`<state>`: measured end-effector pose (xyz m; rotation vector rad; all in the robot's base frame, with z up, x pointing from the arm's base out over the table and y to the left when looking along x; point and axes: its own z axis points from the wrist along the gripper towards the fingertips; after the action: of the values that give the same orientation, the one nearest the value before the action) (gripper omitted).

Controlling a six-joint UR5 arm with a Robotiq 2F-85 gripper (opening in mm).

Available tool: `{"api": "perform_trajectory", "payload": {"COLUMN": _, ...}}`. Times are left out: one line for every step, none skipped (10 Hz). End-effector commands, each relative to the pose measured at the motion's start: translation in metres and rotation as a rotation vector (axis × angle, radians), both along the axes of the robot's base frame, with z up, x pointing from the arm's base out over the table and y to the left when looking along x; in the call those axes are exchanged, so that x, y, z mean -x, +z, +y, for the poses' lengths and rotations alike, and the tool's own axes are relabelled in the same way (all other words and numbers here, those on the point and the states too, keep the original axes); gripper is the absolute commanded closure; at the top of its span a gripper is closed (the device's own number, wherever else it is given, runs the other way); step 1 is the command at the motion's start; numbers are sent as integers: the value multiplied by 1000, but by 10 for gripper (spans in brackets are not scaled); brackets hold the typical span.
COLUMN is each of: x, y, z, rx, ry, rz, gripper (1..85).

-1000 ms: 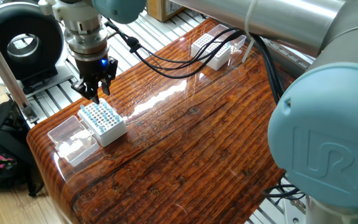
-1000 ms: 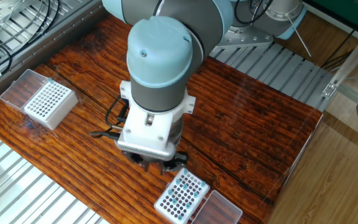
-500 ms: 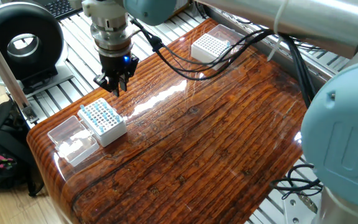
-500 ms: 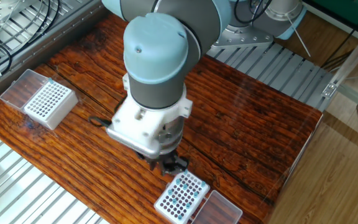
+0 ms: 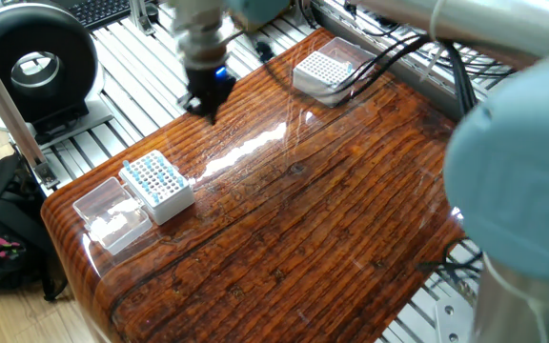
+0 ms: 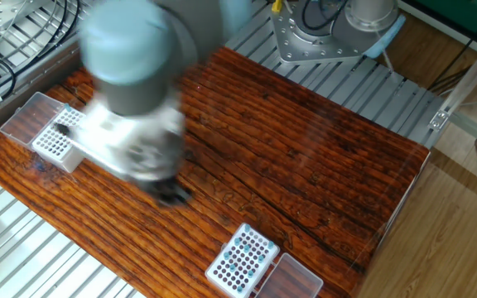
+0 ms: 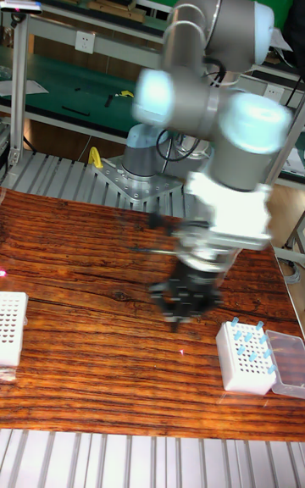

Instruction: Transfer all medium pipette tips from one holder to another

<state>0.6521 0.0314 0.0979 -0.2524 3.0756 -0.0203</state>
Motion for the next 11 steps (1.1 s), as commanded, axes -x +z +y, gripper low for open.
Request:
{"api": "perform_trajectory", "payload": {"x": 2, "y": 13, "z": -109, "rx": 25, "ry": 127, "rz": 17, "gripper": 733}}
{"api": "perform_trajectory", "payload": {"x": 9, "y": 13, "z": -130, "rx": 27, "ry": 156, "rz": 9, "gripper": 727}}
{"api": "perform_trajectory", "payload": {"x": 16, "y": 11, "z": -153, "rx": 48, "ry": 191, "rz": -12, "gripper": 720}}
{"api": "perform_trajectory", "payload": {"x": 22, "y": 9, "z": -168, "rx": 65, "ry": 214, "rz": -25, "gripper": 700}}
{"api": "perform_trajectory", "payload": {"x": 23, "y": 10, "z": -171, "rx": 67, "ry": 227, "rz": -26, "gripper": 683}}
{"api": "perform_trajectory", "payload": {"x": 25, "y": 10, "z": -163, "rx": 34, "ry": 227, "rz": -18, "gripper": 633}}
{"api": "perform_trajectory", "payload": {"x": 30, "y": 10, "z": -152, "rx": -10, "ry": 190, "rz": -5, "gripper": 597}}
{"api": "perform_trajectory", "payload": {"x": 32, "y": 10, "z": -145, "rx": -41, "ry": 121, "rz": 1, "gripper": 580}}
{"api": "perform_trajectory", "payload": {"x": 29, "y": 10, "z": -145, "rx": -47, "ry": 43, "rz": -10, "gripper": 580}}
{"api": "perform_trajectory", "payload": {"x": 23, "y": 10, "z": -148, "rx": -40, "ry": -15, "rz": -31, "gripper": 573}}
{"api": "perform_trajectory", "payload": {"x": 18, "y": 10, "z": -146, "rx": -40, "ry": -30, "rz": -58, "gripper": 527}}
